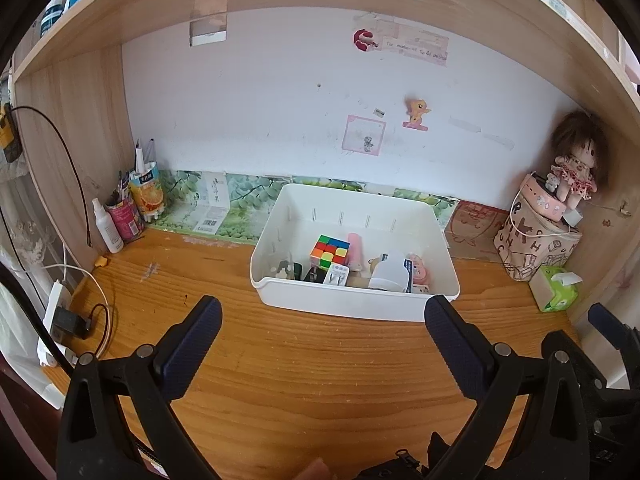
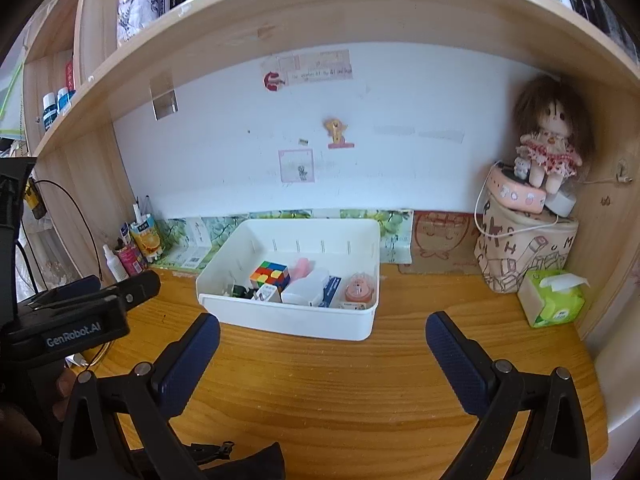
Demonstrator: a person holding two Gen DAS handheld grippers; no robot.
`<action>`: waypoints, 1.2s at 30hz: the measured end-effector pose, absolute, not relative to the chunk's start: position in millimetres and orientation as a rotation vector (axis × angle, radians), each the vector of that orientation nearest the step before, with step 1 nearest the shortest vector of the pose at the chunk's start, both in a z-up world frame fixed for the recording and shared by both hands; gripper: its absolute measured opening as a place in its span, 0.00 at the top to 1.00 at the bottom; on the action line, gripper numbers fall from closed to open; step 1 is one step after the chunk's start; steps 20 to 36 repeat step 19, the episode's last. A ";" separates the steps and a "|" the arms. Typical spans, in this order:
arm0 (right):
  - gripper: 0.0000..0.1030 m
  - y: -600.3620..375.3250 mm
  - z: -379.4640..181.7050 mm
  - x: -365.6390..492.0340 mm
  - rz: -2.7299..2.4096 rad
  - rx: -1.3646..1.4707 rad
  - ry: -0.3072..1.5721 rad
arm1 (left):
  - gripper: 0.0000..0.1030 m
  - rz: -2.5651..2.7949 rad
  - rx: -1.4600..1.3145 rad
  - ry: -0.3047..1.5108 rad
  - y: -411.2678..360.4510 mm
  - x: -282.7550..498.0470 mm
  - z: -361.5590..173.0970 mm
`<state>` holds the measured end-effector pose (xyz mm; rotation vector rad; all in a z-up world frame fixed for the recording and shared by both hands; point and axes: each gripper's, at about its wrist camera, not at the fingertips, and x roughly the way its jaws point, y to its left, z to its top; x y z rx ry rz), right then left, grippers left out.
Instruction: Organize rigid objects
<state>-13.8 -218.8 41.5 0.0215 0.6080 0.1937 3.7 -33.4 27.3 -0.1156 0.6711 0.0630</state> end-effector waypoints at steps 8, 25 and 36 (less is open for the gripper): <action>0.00 -217.0 41.0 -11.4 0.198 0.015 0.605 | 0.02 0.067 -0.106 0.670 -35.8 2.4 26.4; 0.00 -213.6 31.2 -7.5 0.213 0.012 0.660 | 0.02 0.102 -0.097 0.652 -35.0 -1.4 29.2; 0.00 -213.6 31.2 -7.5 0.213 0.012 0.660 | 0.02 0.102 -0.097 0.652 -35.0 -1.4 29.2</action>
